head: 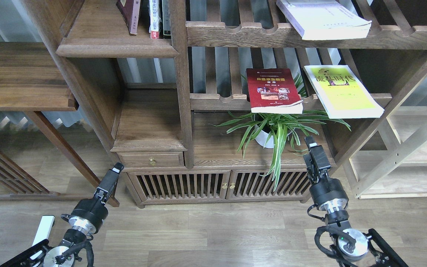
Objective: Organize books on shelf
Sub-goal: 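Raise the right gripper toward the yellow-green book on the shelf, then position the right gripper at the yellow-green book's lower edge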
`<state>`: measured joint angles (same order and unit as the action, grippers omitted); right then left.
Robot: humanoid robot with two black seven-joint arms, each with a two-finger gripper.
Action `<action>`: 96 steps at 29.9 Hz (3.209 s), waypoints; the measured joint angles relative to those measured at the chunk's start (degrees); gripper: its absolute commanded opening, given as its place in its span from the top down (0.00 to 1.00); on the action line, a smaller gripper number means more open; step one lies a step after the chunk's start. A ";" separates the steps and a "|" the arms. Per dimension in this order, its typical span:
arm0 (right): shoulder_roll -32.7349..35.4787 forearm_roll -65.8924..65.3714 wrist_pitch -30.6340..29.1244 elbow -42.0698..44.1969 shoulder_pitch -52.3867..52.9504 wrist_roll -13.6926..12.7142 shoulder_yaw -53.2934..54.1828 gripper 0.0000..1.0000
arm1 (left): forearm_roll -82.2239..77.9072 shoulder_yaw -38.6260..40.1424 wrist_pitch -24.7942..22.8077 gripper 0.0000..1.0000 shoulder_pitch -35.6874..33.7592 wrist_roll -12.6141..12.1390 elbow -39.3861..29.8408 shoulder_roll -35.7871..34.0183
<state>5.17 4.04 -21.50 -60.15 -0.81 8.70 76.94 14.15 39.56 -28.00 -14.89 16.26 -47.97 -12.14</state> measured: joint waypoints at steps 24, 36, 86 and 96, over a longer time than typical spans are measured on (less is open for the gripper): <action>2.05 0.01 1.11 5.48 8.79 -0.03 7.36 0.00 | 0.08 0.47 0.00 0.01 -0.49 -0.10 -0.11 -1.08; 1.79 0.01 1.74 7.47 9.93 0.01 7.71 0.00 | 0.10 0.60 0.00 0.00 0.48 -0.03 -0.43 -3.00; 2.21 0.01 11.42 17.22 19.05 0.27 10.19 0.00 | 0.09 0.70 0.00 0.01 6.58 -0.01 -6.40 -8.91; 2.33 0.00 12.89 20.15 20.92 0.38 10.32 0.01 | 0.09 1.26 0.00 0.01 7.00 0.08 -6.69 -9.74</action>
<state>7.51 4.04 -8.61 -40.00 20.12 9.08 87.26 14.24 40.82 -28.00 -7.89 16.34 -54.66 -21.87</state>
